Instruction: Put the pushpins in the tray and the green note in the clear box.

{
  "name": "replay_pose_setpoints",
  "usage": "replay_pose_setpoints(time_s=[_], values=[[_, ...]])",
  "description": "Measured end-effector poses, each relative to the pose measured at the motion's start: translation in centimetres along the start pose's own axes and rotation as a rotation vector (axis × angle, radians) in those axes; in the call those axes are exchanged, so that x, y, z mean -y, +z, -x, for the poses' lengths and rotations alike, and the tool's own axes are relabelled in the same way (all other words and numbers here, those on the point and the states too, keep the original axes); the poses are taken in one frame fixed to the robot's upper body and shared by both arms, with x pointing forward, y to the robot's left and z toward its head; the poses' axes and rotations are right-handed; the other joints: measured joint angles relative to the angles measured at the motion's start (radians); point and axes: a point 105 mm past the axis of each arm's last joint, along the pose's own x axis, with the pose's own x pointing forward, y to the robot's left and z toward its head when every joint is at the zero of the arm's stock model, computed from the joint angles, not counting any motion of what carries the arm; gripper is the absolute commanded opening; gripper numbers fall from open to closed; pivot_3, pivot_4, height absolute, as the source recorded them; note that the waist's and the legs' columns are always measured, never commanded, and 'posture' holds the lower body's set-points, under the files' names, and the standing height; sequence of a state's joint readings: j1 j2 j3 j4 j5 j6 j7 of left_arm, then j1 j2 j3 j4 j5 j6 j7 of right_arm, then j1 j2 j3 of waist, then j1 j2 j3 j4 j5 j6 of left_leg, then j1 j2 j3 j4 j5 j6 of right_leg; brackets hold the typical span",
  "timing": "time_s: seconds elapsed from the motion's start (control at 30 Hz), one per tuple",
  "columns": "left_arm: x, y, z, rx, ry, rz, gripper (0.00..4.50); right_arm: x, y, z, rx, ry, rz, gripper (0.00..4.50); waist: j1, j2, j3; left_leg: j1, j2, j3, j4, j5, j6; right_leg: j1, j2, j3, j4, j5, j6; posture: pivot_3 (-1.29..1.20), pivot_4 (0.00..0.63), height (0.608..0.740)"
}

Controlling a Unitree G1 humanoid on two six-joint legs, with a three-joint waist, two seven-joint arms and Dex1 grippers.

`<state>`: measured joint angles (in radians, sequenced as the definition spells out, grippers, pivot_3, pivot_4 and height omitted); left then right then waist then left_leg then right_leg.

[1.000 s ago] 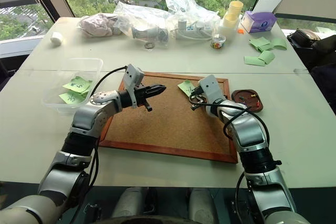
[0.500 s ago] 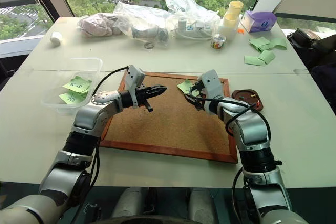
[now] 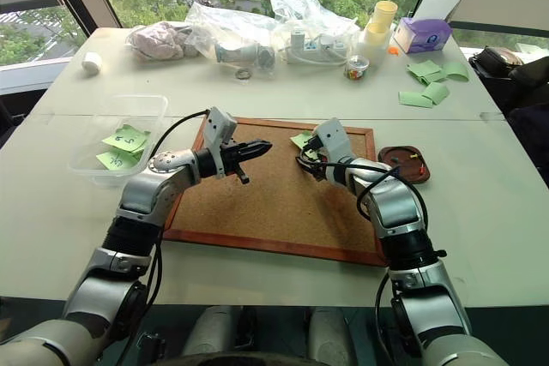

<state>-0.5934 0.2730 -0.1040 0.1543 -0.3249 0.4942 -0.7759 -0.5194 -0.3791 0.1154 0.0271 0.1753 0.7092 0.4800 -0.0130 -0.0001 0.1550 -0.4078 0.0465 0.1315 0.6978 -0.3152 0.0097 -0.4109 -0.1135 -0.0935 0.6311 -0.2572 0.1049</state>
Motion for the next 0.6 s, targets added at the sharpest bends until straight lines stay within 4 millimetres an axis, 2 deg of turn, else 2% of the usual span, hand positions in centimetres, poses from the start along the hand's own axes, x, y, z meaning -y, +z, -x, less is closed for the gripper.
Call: replay_pose_setpoints(time_s=[0.37,0.5,0.57,0.6], values=[[0.0,0.1,0.0,0.004,0.01,-0.004,0.0,1.0,-0.3,0.1,-0.004,-0.01,0.022,2.79,0.0,0.0,0.0,0.0,0.0,0.0,0.0,0.0,0.0,0.0,0.0,0.0,0.0,0.0,0.0,0.0,0.15,0.74],[0.0,0.1,0.0,0.005,0.01,-0.004,0.0,1.4,-0.2,0.1,-0.003,-0.023,0.013,1.56,0.001,0.0,0.0,0.0,0.0,0.0,0.0,0.0,0.0,0.0,0.0,0.0,0.0,0.0,0.0,0.0,0.15,0.74],[0.0,0.1,0.0,0.005,0.01,-0.004,0.0,1.7,-0.2,0.1,-0.002,-0.032,0.009,0.46,0.0,0.0,0.0,0.0,0.0,0.0,0.0,0.0,0.0,0.0,0.0,0.0,0.0,0.0,0.0,0.0,0.15,0.74],[0.0,0.1,0.0,0.005,0.01,-0.004,0.0,1.7,-0.2,0.1,-0.002,-0.032,0.007,0.07,0.0,0.0,0.0,0.0,0.0,0.0,0.0,0.0,0.0,0.0,0.0,0.0,0.0,0.0,0.0,0.0,0.15,0.74]])
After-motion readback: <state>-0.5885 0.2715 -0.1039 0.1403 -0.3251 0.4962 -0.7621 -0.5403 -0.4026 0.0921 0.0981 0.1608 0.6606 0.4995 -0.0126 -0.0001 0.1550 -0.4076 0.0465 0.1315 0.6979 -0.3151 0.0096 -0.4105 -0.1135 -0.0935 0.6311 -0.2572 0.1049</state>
